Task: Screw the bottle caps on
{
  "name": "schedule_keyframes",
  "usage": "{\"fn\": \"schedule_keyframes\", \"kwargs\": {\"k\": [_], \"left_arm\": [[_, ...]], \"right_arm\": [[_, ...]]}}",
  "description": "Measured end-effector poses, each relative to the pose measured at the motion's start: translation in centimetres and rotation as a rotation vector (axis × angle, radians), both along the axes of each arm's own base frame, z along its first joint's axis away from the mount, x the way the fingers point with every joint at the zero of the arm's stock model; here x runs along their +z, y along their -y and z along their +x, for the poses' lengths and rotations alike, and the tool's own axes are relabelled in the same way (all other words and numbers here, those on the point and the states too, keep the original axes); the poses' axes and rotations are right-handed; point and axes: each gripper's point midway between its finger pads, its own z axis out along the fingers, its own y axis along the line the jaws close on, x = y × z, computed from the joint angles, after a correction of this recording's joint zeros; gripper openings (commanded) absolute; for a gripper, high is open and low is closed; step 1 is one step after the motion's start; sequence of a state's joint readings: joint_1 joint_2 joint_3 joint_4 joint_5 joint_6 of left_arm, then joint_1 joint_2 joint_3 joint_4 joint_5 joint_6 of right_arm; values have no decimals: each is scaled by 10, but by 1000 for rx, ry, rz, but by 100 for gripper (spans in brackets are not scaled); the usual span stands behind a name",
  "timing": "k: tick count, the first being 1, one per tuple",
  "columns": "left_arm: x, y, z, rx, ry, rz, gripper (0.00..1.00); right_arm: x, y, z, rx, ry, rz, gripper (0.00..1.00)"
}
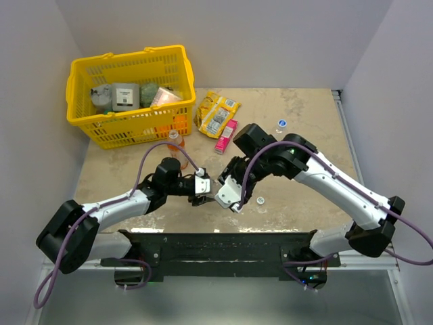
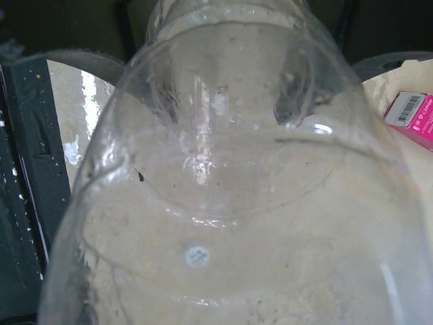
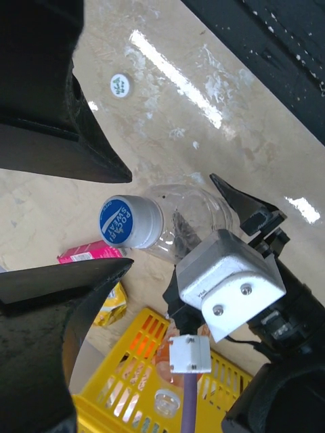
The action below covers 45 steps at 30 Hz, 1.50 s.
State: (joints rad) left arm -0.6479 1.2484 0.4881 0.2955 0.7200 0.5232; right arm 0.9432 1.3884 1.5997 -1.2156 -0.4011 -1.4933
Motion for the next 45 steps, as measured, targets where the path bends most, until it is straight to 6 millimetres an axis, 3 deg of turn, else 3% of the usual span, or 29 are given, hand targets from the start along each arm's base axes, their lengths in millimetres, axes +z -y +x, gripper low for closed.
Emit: {"fn": "schedule_keyframes", "kwargs": {"k": [3, 4, 5, 7, 10, 14, 18, 22, 28, 39, 41, 42, 43, 44, 45], "left_arm": [[0, 0, 1, -4, 12, 2, 0], [-1, -1, 0, -3, 9, 6, 0], [-2, -1, 0, -3, 8, 10, 0], [-3, -2, 0, 1, 6, 16, 0], [-5, -4, 4, 31, -4, 21, 0], [-2, -8, 21, 162, -23, -5, 0], [-10, -24, 44, 386, -68, 21, 0], [-27, -30, 49, 511, -104, 71, 0], [-40, -43, 53, 592, -113, 133, 0], [-39, -45, 60, 627, -97, 131, 0], [-37, -41, 59, 616, -107, 115, 7], [-35, -38, 59, 611, -111, 99, 15], [-31, -35, 60, 607, -111, 79, 46], [-26, -32, 62, 605, -110, 55, 63], [-20, -29, 64, 602, -107, 29, 99]], "right_arm": [[-6, 2, -1, 11, -8, -32, 33], [-7, 2, 0, 13, -6, -37, 18], [-8, 1, 1, 14, -3, -41, 9], [-9, 0, 3, 3, -3, -50, 0], [-9, 0, 9, -92, -44, -52, 0], [-5, -9, 32, -364, -223, -53, 0], [-13, -23, 66, -782, -659, 35, 0], [-37, -12, 83, -1066, -1067, 48, 0], [-49, -20, 91, -1190, -1229, 43, 0], [-45, -22, 99, -1232, -1247, 75, 0], [-43, -20, 101, -1241, -1226, 76, 0], [-39, -19, 101, -1240, -1211, 79, 0], [-34, -19, 102, -1236, -1191, 85, 0], [-29, -19, 103, -1231, -1168, 94, 0], [-21, -19, 105, -1224, -1137, 106, 0]]}}
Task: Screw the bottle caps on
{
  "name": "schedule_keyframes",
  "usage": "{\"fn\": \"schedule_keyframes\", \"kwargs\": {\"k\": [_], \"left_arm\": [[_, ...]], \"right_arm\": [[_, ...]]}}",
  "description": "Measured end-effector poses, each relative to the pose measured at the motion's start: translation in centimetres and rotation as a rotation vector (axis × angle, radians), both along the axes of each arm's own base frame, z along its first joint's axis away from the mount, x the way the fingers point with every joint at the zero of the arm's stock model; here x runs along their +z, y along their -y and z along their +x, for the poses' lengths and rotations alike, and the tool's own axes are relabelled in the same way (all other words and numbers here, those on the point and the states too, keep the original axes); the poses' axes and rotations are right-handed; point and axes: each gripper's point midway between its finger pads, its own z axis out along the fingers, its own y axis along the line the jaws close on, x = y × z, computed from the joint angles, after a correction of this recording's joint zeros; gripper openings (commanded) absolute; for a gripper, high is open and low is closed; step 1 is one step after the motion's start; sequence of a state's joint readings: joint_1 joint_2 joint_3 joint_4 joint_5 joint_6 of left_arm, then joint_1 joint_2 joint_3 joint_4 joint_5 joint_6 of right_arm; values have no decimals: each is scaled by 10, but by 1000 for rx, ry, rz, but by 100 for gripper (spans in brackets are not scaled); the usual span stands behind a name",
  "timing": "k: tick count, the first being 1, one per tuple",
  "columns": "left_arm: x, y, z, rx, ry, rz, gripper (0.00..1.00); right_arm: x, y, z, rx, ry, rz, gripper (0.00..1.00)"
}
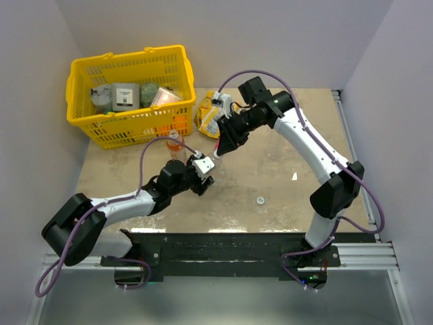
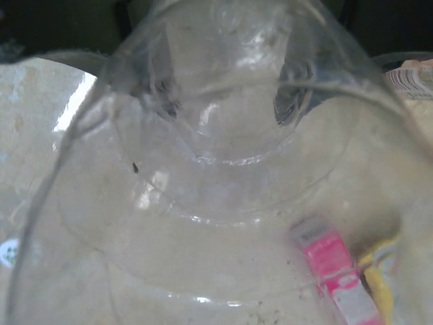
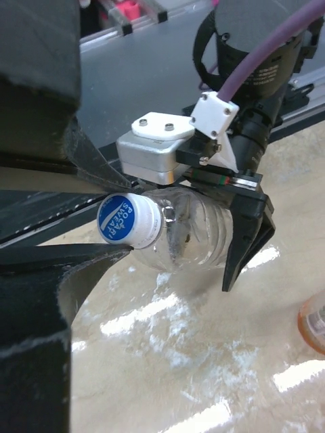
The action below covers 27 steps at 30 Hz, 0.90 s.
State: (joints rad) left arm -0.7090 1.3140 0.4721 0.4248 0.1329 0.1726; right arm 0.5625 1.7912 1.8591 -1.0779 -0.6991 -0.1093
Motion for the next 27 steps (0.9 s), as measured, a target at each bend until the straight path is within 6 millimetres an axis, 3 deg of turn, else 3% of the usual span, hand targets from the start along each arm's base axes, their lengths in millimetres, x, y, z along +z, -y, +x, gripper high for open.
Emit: {"fn": "schedule_keyframes", "kwargs": {"k": [5, 8, 18, 22, 27], "left_arm": [[27, 14, 9, -13, 46, -94, 100], [33, 18, 9, -28, 54, -108, 100], [8, 12, -8, -61, -52, -39, 100], [9, 15, -20, -116, -78, -50, 100], [13, 17, -25, -144, -81, -59, 100]], "right_arm": [[33, 7, 13, 22, 192, -40, 0], [42, 20, 17, 35, 286, -92, 0], [35, 71, 33, 62, 473, -345, 0], [27, 83, 40, 75, 472, -416, 0], [11, 85, 75, 50, 465, -474, 0]]}}
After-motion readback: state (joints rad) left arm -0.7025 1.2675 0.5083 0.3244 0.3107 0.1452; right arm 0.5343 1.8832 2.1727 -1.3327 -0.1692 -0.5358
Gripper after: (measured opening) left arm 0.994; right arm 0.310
